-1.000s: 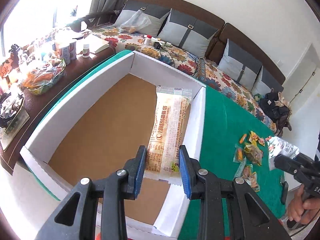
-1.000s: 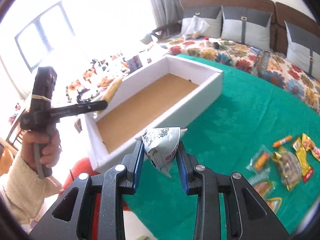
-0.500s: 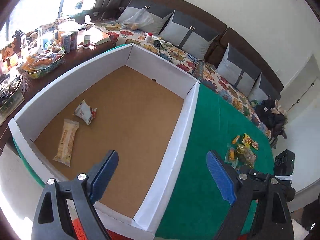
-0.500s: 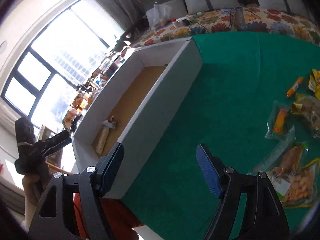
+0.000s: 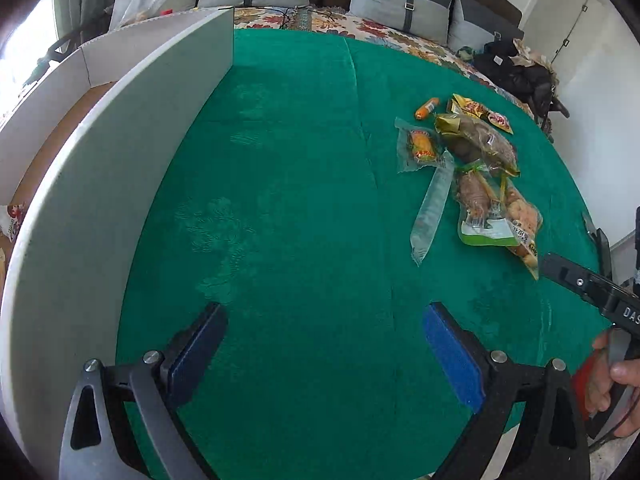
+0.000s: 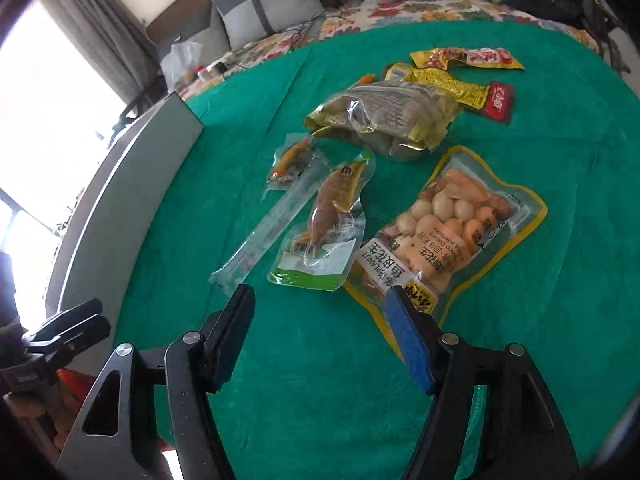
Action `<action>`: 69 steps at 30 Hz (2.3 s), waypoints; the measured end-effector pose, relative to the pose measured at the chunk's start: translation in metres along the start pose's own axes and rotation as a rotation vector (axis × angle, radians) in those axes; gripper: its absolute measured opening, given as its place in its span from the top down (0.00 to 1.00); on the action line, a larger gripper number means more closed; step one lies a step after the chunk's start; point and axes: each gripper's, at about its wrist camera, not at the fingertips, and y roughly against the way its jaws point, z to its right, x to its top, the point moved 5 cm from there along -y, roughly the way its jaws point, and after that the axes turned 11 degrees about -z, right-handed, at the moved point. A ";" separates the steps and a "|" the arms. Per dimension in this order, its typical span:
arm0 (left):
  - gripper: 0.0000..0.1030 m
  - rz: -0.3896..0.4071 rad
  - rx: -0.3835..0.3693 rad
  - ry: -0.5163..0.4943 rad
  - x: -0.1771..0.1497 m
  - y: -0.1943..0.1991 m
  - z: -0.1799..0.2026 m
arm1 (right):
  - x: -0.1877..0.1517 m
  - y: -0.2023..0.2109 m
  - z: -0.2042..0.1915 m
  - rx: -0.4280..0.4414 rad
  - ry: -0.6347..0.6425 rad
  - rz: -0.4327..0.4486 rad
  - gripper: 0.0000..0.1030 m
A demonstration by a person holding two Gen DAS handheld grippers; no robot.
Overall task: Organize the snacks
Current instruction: 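Move both grippers back from the box toward the snack pile, then bring the left gripper to the clear tube packet while the right approaches the peanut bag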
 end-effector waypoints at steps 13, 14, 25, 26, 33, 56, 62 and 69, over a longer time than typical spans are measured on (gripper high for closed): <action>0.00 0.137 0.152 -0.080 0.000 -0.043 -0.003 | -0.056 0.018 0.086 -0.342 0.042 0.061 0.26; 0.00 0.143 0.152 -0.077 0.000 -0.043 -0.004 | -0.050 0.014 0.075 -0.332 0.067 0.064 0.26; 0.00 0.155 0.150 -0.078 -0.001 -0.043 -0.005 | -0.005 -0.013 0.083 -0.421 0.045 0.012 0.27; 0.00 0.155 0.151 -0.078 -0.001 -0.043 -0.005 | -0.010 -0.005 0.096 -0.438 0.028 0.021 0.26; 0.00 0.155 0.155 -0.074 0.001 -0.044 -0.004 | -0.048 0.047 0.133 -0.480 0.034 0.098 0.26; 0.01 0.121 0.120 -0.089 0.002 -0.042 0.002 | 0.009 0.033 0.201 -0.503 -0.149 0.144 0.08; 0.03 0.144 -0.044 -0.165 0.033 -0.018 0.045 | 0.009 0.033 0.201 -0.503 -0.149 0.143 0.06; 0.55 -0.008 -0.032 -0.230 0.083 -0.064 0.090 | 0.010 0.033 0.202 -0.502 -0.151 0.141 0.05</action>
